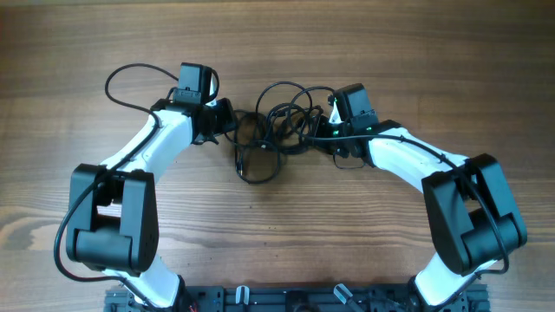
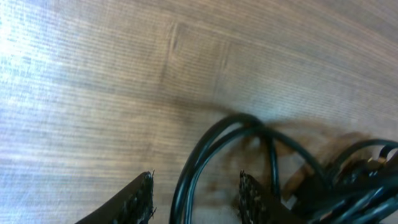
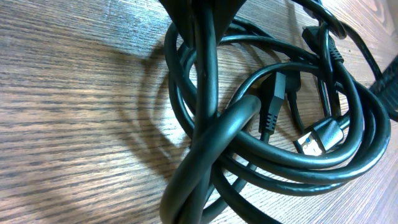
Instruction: Untangle cables
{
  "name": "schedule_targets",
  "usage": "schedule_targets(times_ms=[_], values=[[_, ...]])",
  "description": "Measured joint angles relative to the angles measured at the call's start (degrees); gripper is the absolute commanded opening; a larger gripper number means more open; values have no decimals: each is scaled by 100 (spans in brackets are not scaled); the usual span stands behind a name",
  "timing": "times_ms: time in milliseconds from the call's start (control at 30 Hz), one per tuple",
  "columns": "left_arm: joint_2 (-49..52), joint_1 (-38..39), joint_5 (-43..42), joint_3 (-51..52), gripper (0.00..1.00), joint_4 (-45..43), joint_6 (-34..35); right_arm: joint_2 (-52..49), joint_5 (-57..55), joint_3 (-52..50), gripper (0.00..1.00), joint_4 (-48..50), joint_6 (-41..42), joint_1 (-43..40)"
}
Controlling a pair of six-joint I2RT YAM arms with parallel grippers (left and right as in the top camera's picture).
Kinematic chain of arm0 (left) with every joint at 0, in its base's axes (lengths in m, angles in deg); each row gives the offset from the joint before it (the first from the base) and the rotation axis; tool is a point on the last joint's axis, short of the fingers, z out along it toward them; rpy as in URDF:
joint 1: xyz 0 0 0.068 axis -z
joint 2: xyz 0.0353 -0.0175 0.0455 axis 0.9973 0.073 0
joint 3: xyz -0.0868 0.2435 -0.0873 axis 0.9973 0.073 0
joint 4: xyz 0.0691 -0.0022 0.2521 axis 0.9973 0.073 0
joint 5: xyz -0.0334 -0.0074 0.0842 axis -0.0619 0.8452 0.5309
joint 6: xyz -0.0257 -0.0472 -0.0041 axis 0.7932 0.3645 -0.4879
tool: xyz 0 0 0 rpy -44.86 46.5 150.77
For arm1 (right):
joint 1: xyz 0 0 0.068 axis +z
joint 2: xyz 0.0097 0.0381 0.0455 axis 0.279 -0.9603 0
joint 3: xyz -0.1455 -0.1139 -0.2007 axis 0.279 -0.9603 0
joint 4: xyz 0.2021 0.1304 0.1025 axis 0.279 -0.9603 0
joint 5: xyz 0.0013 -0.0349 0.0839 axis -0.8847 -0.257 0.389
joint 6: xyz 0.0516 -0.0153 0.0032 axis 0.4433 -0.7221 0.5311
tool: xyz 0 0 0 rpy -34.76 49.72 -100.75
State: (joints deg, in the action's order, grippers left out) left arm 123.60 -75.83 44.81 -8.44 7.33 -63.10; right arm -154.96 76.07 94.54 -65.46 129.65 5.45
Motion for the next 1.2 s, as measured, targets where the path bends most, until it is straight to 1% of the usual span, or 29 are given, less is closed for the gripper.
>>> schedule_targets(times_ms=[67, 100, 133, 167, 333, 433, 467, 567, 633, 700, 800, 867, 1067, 1200], values=[[35, 0, 20, 94, 49, -306, 2, 0, -2, 0, 4, -2, 0, 0], [83, 0, 22, 138, 46, -431, 2, 0, -13, 0, 4, 0, 0, 0], [149, 0, 33, 184, 37, -520, 0, 0, -13, 0, 4, 0, 0, 0], [212, 0, 39, 216, 4, -584, -7, 0, -15, 0, 4, 2, 0, 0], [352, -9, 42, 267, 4, -588, -15, 0, -15, 0, 4, 2, 0, 0], [55, -225, 26, 295, 4, -236, 24, 0, -15, 0, 4, 4, 0, 0], [-358, -538, 17, 304, 4, -37, 184, 0, -13, 0, 4, 7, -2, 0], [-1034, -1156, -35, 304, 4, 282, 590, 0, -15, 0, 4, 26, 0, 0], [-1547, -1864, -28, 299, 4, 575, 981, 0, -11, -2, 4, 31, 0, 0], [-1733, -2350, -74, 299, 4, 887, 1279, 0, 13, -2, 4, 42, -2, 20], [-1738, -2839, -361, 350, 4, 1172, 1480, 0, 35, -2, 4, 63, -2, 33], [-1738, -2994, -485, 466, 4, 1143, 1550, 0, 37, -2, 4, 85, -2, 39], [-1720, -2992, -533, 1176, 4, 289, 1615, 0, 31, -4, 4, 85, 0, 37], [-1718, -2946, -531, 1226, 4, 219, 1615, 0, 31, -4, 4, 92, -2, 37]])
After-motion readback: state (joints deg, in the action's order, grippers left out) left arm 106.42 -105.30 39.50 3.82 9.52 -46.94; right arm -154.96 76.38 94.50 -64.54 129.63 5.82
